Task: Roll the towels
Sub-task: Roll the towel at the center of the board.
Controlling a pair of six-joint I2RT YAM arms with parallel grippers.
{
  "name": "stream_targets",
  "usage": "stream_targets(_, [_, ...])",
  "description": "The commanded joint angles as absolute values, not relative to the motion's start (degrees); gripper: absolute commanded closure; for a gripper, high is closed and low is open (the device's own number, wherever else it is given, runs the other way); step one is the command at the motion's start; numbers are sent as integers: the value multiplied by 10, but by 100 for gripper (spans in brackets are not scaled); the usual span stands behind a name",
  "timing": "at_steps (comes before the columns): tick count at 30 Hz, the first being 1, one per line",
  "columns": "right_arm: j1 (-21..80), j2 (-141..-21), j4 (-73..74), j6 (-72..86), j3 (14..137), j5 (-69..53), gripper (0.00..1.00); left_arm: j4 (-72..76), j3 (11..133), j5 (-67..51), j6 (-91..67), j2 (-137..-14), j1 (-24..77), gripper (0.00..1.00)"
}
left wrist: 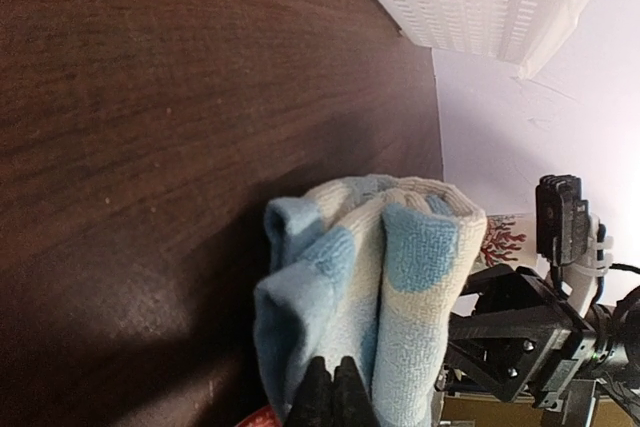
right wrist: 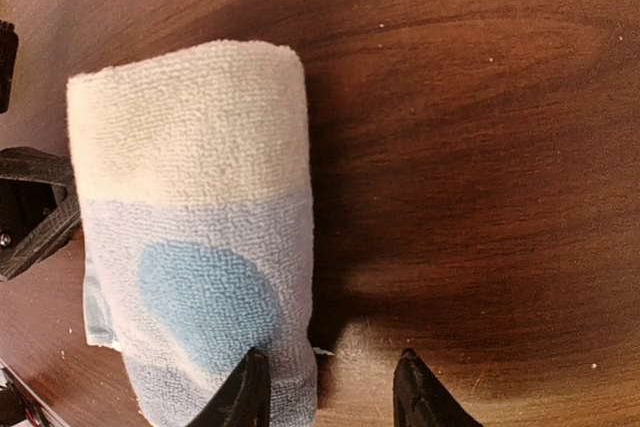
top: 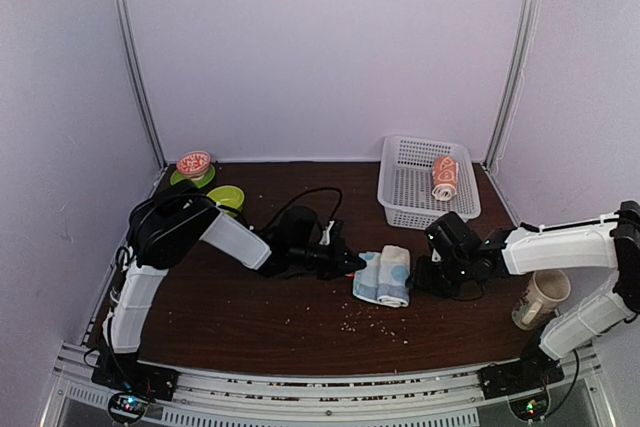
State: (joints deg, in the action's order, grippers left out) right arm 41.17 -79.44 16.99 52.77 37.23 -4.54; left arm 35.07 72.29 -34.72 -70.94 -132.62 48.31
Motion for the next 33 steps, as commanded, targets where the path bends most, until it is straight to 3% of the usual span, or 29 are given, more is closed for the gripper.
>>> stream_targets(1, [406, -798, 127, 552, 360, -41, 57, 318, 705, -335, -688, -1318, 482, 100])
stream_targets(9, [394, -721, 142, 534, 337, -2, 54, 301, 710, -334, -676, -1317, 486, 100])
stream_targets(21, [379, -862, 147, 518, 383, -46, 61, 278, 699, -330, -656, -1300, 486, 100])
stream_targets(33, [380, -868, 53, 504, 390, -112, 59, 246, 699, -328, -632, -1295, 487, 100])
